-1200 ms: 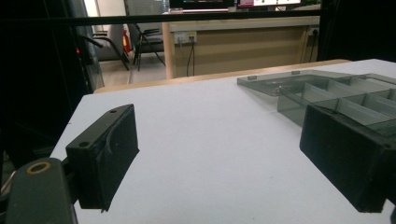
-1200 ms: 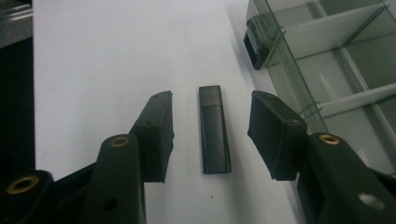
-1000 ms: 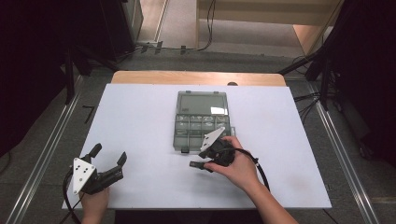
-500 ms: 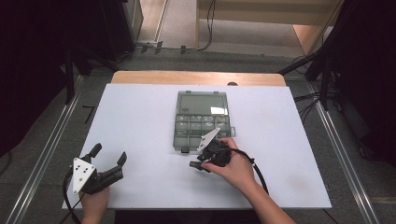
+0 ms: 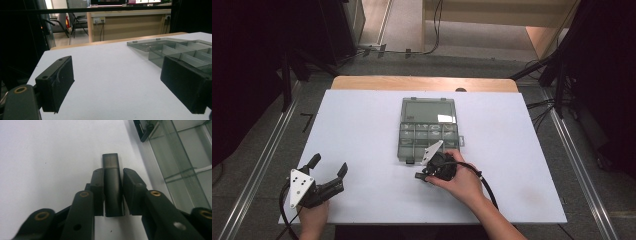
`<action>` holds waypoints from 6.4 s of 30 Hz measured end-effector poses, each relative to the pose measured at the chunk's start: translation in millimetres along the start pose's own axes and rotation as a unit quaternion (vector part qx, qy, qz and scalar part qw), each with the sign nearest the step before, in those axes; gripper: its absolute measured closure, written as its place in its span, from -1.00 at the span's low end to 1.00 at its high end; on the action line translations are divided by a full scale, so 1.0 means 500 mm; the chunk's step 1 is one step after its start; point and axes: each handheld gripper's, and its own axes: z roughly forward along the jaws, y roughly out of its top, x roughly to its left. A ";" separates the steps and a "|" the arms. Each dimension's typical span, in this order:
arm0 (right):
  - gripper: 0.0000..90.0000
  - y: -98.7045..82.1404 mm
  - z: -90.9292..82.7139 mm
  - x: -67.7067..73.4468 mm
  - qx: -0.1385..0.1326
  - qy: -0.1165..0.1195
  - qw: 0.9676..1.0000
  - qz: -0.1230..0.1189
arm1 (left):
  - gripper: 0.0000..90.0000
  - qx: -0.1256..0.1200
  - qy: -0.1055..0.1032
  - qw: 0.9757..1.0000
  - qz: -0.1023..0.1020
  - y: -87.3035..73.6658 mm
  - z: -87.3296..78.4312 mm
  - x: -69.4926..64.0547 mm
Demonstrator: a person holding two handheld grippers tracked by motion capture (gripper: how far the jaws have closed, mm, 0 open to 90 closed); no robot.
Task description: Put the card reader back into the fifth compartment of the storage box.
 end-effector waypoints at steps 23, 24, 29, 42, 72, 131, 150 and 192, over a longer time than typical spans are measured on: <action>0.58 -0.001 -0.023 -0.011 -0.026 0.005 1.000 0.007 | -0.74 0.000 0.000 1.000 0.001 0.000 0.000 -0.001; 0.58 0.000 -0.025 -0.012 -0.028 0.006 1.000 0.007 | -0.74 0.000 0.000 1.000 0.001 0.000 0.000 -0.001; 0.58 0.004 -0.035 -0.014 -0.030 0.006 0.999 0.009 | -0.74 0.000 0.000 1.000 0.002 0.000 0.000 -0.001; 0.58 0.017 -0.060 -0.025 -0.045 0.006 0.999 0.002 | -0.74 0.000 0.000 1.000 0.001 0.000 0.000 -0.001; 0.58 0.051 -0.092 -0.050 -0.058 0.006 0.998 0.008 | -0.74 0.000 -0.001 1.000 0.001 0.000 0.000 -0.001; 0.58 0.114 -0.091 -0.084 -0.069 0.007 0.998 0.015 | -0.74 0.002 -0.001 1.000 0.003 0.000 0.002 -0.002; 0.58 0.145 -0.058 -0.097 -0.059 0.000 0.998 0.025 | -0.74 0.003 -0.003 1.000 0.003 0.000 0.002 -0.001; -1.00 0.015 -0.109 -0.114 -0.127 -0.071 0.981 0.125 | -0.74 0.003 -0.004 1.000 0.003 0.000 0.002 -0.001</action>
